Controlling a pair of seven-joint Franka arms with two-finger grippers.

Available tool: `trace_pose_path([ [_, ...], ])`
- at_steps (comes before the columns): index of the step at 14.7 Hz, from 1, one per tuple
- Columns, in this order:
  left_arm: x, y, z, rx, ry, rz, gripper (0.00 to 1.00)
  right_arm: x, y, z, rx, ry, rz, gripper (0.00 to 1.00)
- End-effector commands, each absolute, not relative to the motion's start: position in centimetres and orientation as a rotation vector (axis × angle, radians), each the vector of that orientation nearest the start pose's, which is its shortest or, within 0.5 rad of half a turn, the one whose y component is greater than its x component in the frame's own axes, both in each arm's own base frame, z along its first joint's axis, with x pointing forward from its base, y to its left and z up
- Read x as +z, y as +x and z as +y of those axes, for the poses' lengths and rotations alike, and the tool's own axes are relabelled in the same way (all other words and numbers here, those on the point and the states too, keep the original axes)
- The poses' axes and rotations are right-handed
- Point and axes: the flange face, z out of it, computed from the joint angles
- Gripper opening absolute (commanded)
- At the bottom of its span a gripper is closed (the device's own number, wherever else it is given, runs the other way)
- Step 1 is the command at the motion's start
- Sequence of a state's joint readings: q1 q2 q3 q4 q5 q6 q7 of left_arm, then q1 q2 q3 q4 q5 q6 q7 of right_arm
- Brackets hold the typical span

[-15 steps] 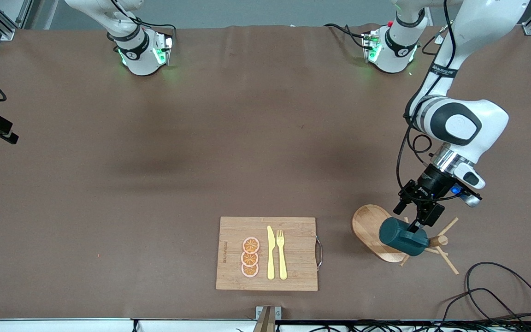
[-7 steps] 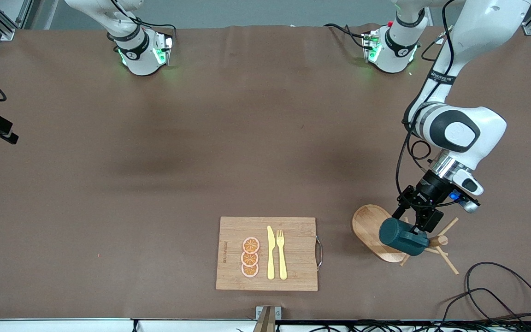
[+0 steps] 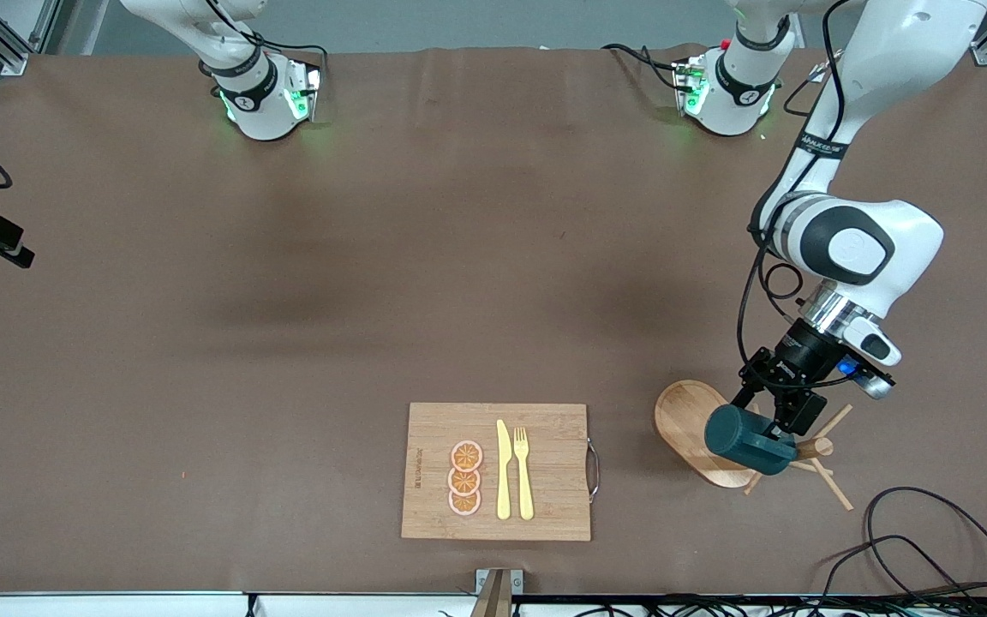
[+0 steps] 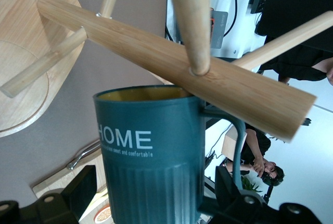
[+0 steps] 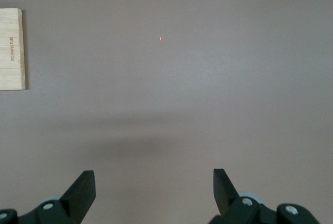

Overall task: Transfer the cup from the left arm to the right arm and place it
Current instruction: 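Close the left gripper on the teal mug's rim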

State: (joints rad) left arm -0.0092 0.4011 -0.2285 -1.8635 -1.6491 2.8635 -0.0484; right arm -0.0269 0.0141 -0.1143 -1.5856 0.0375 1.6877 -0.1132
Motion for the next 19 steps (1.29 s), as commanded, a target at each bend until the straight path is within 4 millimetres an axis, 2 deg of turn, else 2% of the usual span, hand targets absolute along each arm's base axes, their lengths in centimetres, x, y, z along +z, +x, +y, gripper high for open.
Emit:
trace_pose_path([
  [1,32.48,64.38,-9.73,0.3,1.663,1.396,1.0,62.07,56.16,-7.86,-0.151,-3.119,0.049,1.0],
  [10,31.66,64.88,-10.08,0.29,1.665,1.398,1.0,62.14,56.16,-7.86,-0.153,-3.12,0.049,1.0],
  [15,31.56,64.87,-10.08,0.289,1.666,1.399,0.87,62.14,56.17,-7.84,-0.154,-3.118,0.049,1.0],
  [19,31.76,64.9,-9.98,0.291,1.663,1.399,0.84,62.13,56.16,-7.75,-0.151,-3.118,0.049,1.0],
])
